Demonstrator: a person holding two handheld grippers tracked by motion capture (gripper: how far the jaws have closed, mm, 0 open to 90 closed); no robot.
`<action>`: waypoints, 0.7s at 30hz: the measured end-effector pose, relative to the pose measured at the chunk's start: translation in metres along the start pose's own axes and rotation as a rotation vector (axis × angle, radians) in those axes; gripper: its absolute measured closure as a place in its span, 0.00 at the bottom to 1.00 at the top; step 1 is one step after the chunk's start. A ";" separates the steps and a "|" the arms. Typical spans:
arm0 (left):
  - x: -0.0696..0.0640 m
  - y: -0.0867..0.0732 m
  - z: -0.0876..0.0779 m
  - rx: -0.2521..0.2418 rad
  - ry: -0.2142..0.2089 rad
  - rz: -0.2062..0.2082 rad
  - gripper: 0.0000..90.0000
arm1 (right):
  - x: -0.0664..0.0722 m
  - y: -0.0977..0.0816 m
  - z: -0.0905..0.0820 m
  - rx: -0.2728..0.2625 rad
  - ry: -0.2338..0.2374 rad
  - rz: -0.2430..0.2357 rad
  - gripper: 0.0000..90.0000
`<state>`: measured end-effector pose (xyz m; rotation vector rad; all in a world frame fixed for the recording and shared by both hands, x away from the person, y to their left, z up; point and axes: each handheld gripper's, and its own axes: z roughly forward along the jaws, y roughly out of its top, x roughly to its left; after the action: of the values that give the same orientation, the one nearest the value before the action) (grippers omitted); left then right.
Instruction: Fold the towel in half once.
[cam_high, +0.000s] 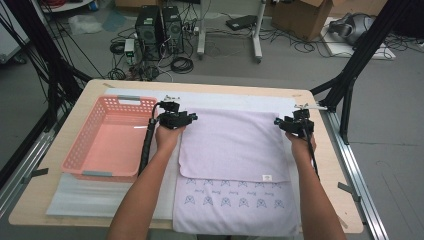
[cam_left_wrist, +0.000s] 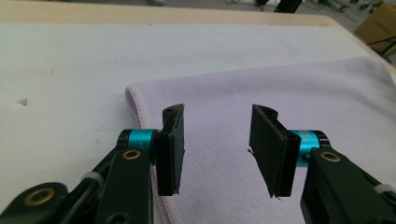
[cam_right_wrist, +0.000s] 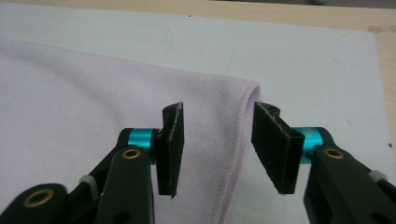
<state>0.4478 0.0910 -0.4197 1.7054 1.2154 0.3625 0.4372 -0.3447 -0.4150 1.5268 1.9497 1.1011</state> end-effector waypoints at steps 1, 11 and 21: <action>-0.003 -0.002 -0.002 0.000 0.002 0.017 0.60 | 0.000 -0.001 -0.003 0.004 0.005 -0.001 0.57; -0.029 -0.020 -0.028 -0.030 -0.020 0.110 0.57 | 0.012 -0.021 -0.034 0.058 0.049 -0.023 0.55; -0.039 -0.046 -0.059 -0.036 -0.061 0.131 0.58 | 0.027 -0.047 -0.067 0.029 0.081 -0.045 0.58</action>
<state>0.3633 0.0901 -0.4190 1.7571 1.0495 0.4057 0.3511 -0.3446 -0.4086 1.4669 2.0515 1.1368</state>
